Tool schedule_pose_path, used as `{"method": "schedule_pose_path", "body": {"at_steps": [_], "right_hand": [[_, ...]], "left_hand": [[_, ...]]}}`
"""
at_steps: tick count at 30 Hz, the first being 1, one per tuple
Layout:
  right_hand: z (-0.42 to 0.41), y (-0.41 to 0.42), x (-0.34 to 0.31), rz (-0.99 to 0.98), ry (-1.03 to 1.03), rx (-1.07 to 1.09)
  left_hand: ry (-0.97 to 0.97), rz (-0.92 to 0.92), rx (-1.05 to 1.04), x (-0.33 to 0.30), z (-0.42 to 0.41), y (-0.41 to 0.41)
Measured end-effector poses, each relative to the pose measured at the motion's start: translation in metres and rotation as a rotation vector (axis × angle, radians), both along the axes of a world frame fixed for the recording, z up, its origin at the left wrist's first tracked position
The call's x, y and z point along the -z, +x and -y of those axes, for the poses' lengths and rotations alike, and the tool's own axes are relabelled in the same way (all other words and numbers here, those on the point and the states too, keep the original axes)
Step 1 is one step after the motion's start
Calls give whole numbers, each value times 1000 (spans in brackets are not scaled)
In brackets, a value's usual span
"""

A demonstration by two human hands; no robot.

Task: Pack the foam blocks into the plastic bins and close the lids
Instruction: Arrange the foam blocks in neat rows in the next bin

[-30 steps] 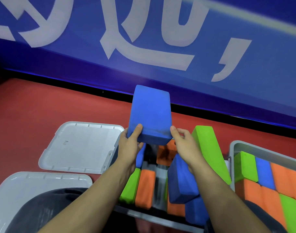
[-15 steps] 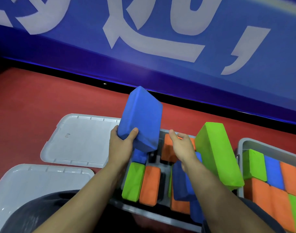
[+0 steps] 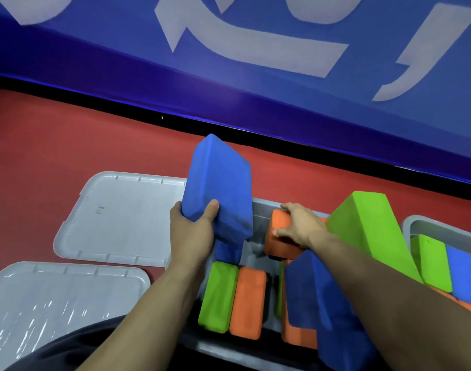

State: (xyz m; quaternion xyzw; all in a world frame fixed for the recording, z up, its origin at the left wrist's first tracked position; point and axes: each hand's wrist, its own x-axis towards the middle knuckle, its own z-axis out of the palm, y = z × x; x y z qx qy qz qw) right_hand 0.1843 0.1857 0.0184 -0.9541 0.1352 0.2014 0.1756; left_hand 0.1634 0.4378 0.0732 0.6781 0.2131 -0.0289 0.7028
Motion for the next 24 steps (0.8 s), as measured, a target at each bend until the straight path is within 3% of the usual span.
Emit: {"method": "schedule_pose_path", "body": {"at_steps": [13, 24], "right_hand": [[-4, 12, 16, -84, -249, -173], [-4, 9, -6, 61, -108, -161]], "left_hand": [[7, -49, 9, 2, 8, 4], [-2, -51, -3, -6, 6, 2]]}}
